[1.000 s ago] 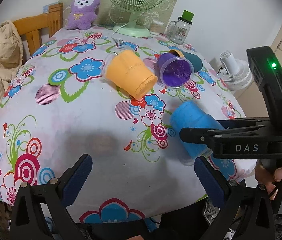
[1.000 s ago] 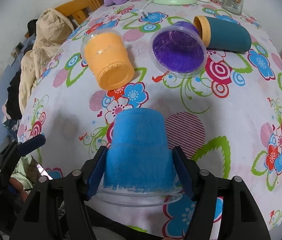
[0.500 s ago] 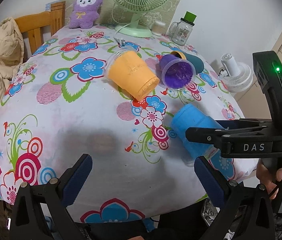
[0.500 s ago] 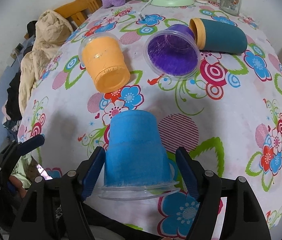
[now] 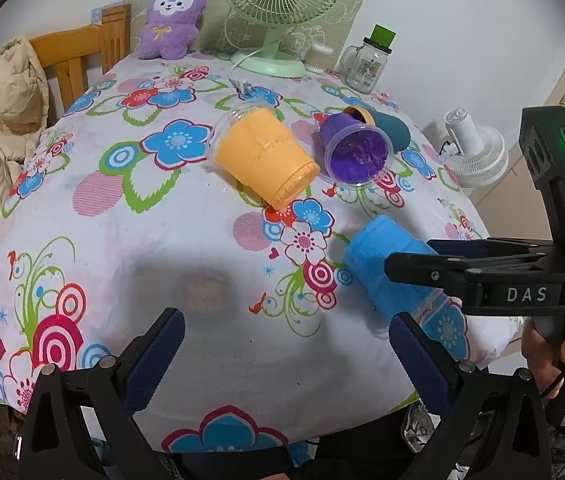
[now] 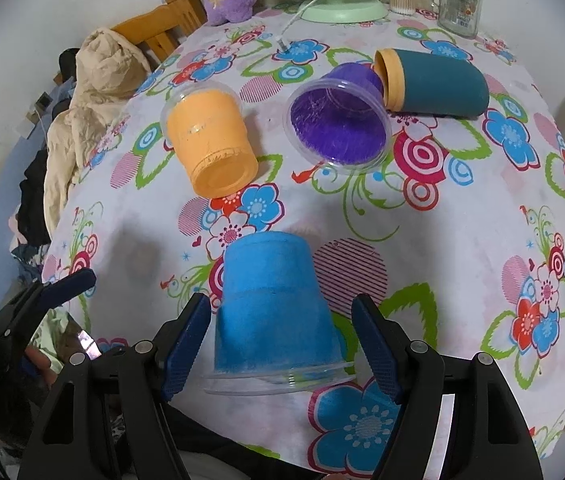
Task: Flip cup upside down
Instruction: 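Lower the inverted blue cup onto the table and open the right tool, then grasp the inverted blue cup with the left tool while the right tool withdraws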
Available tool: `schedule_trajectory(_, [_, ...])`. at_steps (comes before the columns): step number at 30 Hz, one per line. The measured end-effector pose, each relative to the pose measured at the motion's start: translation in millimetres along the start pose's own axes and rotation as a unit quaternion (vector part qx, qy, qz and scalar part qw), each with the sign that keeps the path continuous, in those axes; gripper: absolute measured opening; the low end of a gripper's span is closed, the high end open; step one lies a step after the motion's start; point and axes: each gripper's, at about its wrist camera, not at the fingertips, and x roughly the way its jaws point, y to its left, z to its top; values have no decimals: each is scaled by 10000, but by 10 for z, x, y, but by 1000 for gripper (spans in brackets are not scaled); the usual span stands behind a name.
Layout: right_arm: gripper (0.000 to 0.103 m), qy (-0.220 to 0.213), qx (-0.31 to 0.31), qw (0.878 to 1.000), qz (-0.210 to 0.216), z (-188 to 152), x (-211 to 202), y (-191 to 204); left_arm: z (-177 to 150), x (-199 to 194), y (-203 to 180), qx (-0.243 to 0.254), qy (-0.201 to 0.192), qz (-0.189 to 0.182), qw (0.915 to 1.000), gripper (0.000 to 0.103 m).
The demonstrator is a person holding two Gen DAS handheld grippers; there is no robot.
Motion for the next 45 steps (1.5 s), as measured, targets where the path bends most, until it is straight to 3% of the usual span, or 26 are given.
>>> schedule_trajectory(18, [76, -140, 35, 9998, 141, -16, -164, -182, 190, 78, -221, 163, -48, 25, 9999, 103])
schedule_trajectory(33, [76, -519, 396, 9975, 264, -65, -380, -656, 385, 268, -474, 160, -14, -29, 9999, 103])
schedule_trajectory(45, [76, -601, 607, 9953, 460, -148, -323, -993, 490, 697, -489, -389, 508, 230, 9977, 103])
